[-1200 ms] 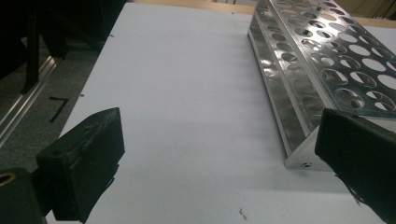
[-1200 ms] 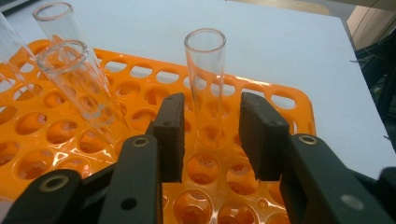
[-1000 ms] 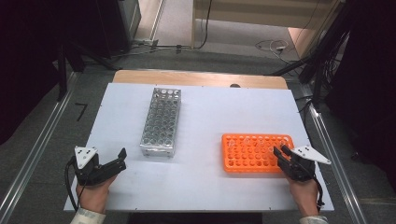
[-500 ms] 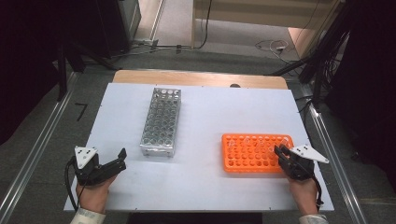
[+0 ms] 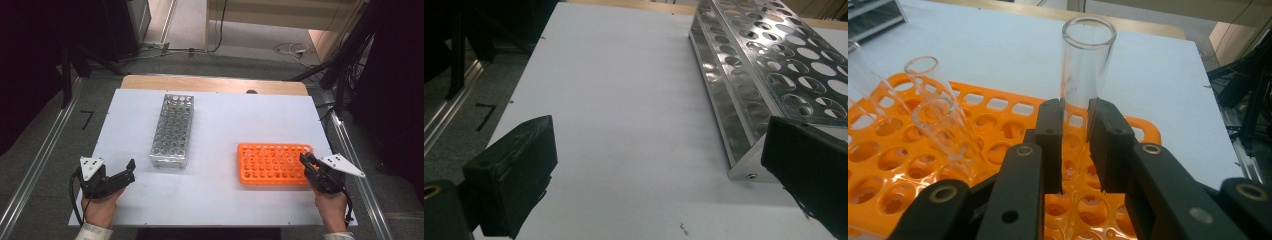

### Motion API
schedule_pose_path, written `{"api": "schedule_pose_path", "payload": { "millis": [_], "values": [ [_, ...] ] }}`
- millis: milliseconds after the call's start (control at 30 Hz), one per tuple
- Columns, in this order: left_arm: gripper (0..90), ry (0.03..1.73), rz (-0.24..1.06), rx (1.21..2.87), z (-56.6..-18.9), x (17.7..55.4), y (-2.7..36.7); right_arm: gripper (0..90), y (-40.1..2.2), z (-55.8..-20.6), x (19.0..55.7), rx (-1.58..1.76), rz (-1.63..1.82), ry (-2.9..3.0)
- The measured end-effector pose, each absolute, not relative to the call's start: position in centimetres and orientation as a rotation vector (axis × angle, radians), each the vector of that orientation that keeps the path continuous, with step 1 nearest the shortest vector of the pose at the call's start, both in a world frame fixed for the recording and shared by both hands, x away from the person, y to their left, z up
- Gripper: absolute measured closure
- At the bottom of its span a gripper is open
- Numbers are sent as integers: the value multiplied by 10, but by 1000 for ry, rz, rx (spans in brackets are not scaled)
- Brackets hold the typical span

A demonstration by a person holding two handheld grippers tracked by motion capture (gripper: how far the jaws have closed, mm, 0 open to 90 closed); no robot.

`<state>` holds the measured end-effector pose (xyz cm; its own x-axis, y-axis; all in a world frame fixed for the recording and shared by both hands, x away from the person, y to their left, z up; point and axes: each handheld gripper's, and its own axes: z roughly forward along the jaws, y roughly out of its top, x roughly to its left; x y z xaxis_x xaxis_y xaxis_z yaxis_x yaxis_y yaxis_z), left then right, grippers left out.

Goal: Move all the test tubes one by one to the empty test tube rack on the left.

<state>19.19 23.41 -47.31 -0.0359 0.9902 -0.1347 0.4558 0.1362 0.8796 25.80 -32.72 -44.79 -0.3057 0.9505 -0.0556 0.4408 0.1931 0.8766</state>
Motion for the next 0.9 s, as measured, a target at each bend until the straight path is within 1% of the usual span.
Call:
{"api": "schedule_pose_path", "payload": {
  "millis": [200,400,900],
  "values": [
    [13,1618,841,1441,-473,192,234,732,-330,-441,248,1298,1068,1861],
    [24,1615,843,1440,-473,192,233,732,-328,-437,228,1293,1091,1923],
    [36,1601,836,1452,-473,192,230,732,-306,-435,214,1219,1147,2047]
  ]
}}
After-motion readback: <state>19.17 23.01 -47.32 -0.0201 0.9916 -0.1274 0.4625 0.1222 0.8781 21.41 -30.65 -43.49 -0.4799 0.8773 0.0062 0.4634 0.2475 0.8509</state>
